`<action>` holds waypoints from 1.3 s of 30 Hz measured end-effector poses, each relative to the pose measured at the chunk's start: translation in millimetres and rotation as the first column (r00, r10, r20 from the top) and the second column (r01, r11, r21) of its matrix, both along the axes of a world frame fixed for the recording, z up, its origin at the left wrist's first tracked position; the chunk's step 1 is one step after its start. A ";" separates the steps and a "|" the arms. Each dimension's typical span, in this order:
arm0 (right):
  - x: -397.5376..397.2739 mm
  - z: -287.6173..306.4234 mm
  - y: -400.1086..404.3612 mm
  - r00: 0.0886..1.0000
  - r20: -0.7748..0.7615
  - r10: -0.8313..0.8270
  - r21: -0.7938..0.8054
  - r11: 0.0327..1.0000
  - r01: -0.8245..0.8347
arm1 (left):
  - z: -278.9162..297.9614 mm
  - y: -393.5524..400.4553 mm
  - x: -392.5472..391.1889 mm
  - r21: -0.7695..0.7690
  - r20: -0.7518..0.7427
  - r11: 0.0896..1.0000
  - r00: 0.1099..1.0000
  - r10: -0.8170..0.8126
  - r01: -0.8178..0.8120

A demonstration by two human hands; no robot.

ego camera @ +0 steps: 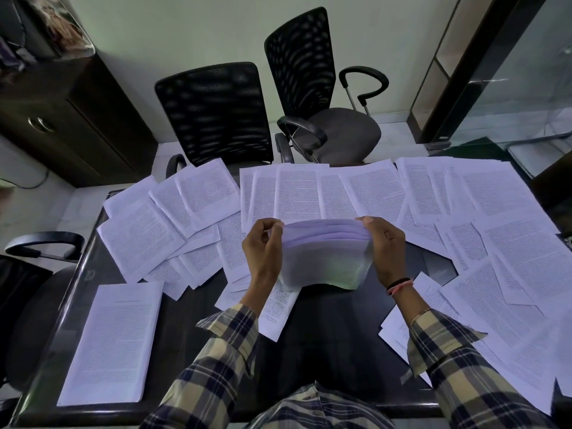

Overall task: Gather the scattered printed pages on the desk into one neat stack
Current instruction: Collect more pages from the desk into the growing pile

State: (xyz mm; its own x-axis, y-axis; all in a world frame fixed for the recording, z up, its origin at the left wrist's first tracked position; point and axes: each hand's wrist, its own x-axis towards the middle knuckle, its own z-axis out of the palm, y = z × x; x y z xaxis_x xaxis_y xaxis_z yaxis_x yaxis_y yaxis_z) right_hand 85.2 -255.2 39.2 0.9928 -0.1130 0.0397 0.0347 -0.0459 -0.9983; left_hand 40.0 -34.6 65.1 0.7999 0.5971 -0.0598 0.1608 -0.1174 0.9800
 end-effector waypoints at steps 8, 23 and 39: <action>0.1 0.3 -8.3 0.995 0.026 0.092 -0.122 0.989 -0.088 | -3.4 2.7 1.2 0.098 0.026 0.995 1.000 -0.015 0.013; -9.4 -33.9 -17.6 0.975 -0.107 0.193 -0.135 0.969 -0.207 | 14.7 -22.0 25.6 0.852 -0.510 -0.040 0.811 -0.287 0.521; 8.0 -73.7 -4.1 0.960 -0.082 0.269 -0.479 0.834 -0.275 | -43.5 -8.2 43.3 0.645 -0.722 -0.001 0.609 -0.327 0.764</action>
